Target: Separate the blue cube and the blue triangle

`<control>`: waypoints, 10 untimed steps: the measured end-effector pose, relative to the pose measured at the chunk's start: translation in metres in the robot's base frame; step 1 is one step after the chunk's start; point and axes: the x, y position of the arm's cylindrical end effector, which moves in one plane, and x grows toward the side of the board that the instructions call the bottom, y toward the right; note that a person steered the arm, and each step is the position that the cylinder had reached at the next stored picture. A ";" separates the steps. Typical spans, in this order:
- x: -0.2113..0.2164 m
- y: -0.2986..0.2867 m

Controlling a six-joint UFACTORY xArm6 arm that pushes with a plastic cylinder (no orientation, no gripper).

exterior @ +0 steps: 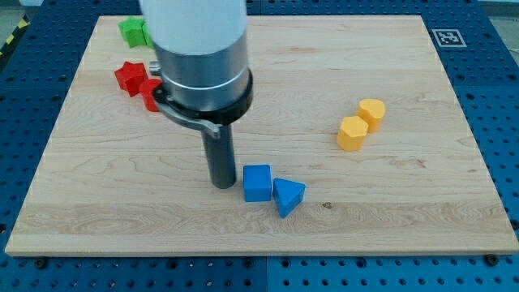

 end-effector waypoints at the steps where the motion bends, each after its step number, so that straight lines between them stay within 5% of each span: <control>1: 0.000 0.017; 3: 0.004 0.025; 5: 0.071 0.009; 7: 0.073 0.077; 10: 0.072 0.077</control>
